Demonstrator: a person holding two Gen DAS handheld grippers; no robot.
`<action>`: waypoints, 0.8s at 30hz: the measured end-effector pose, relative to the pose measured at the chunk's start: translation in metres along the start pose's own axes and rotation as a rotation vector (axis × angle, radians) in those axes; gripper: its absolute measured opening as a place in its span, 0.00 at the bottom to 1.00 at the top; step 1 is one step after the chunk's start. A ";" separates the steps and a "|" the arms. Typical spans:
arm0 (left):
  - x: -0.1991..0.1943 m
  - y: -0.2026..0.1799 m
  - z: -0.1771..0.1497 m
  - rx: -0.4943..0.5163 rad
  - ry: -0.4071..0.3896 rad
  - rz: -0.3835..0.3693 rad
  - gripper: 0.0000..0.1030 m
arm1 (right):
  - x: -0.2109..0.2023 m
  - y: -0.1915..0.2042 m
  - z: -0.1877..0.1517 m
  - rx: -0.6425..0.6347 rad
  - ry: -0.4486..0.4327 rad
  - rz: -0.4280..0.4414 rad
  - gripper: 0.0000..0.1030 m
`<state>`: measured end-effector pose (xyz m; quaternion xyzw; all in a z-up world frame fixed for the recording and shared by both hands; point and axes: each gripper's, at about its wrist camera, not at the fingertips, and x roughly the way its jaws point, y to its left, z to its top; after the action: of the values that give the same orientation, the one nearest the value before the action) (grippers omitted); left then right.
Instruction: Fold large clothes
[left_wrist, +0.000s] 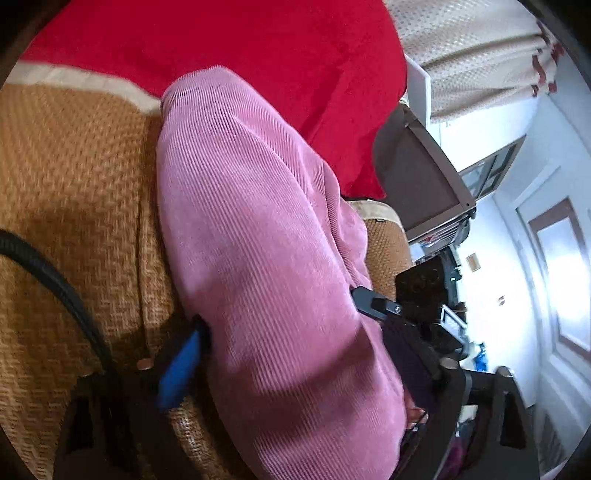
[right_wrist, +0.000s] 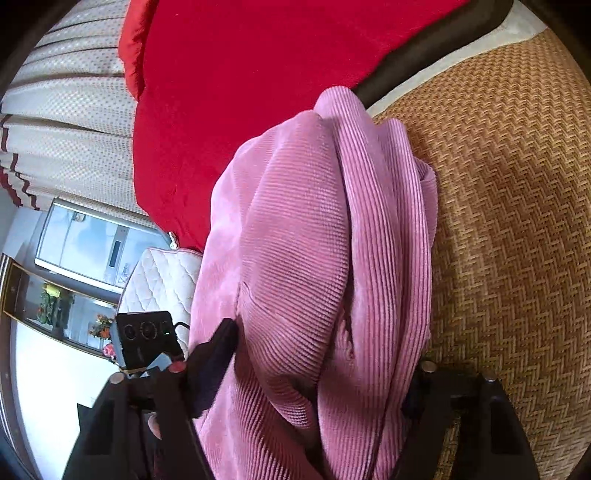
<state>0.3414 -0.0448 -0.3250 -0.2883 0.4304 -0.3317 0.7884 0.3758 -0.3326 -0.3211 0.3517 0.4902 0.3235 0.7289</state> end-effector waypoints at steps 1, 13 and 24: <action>-0.001 -0.001 0.000 0.008 -0.005 0.006 0.79 | -0.005 -0.001 0.001 0.001 -0.005 0.004 0.68; -0.044 -0.006 0.010 0.057 -0.093 0.015 0.72 | 0.011 0.048 -0.001 -0.082 -0.026 0.043 0.64; -0.101 -0.001 0.012 0.070 -0.194 0.035 0.72 | 0.030 0.076 -0.009 -0.079 -0.040 0.136 0.64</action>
<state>0.3105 0.0346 -0.2699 -0.2840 0.3453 -0.3032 0.8415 0.3673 -0.2647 -0.2752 0.3614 0.4375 0.3841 0.7283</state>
